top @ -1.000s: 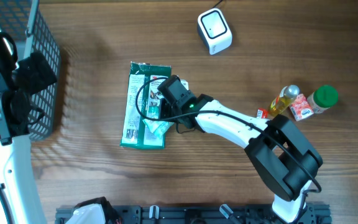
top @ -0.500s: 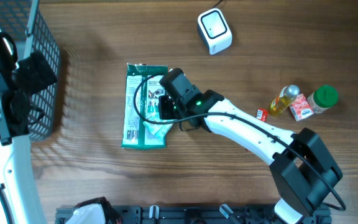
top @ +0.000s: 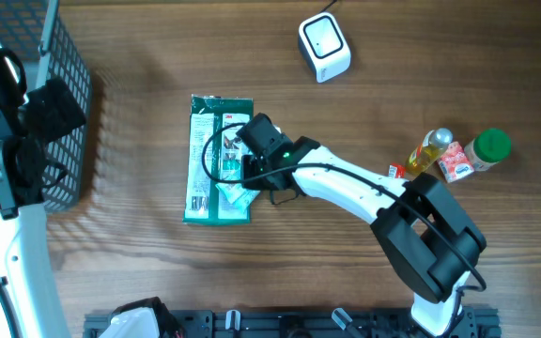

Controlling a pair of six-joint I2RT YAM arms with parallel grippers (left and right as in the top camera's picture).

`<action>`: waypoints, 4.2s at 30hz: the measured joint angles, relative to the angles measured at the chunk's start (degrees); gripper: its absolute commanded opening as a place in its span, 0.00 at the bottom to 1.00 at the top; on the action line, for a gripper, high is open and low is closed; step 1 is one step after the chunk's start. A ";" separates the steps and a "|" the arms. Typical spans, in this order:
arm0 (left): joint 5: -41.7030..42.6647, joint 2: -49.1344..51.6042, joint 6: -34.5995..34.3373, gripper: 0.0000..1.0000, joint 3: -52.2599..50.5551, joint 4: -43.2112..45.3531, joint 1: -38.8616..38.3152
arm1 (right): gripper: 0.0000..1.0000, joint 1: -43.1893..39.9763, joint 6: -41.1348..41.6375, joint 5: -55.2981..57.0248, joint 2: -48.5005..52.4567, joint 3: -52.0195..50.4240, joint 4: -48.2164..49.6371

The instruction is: Scan the item barcode

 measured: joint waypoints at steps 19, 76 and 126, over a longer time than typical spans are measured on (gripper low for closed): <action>0.00 0.00 0.00 1.00 0.00 0.00 0.00 | 0.34 7.37 3.21 4.92 -1.14 4.24 -7.89; 0.00 0.00 0.00 1.00 0.00 0.00 0.00 | 0.26 4.44 -3.67 0.94 2.14 8.87 -5.77; 0.00 0.00 0.00 1.00 0.00 0.00 0.00 | 0.41 -7.61 -20.81 -0.55 -10.25 13.00 -14.51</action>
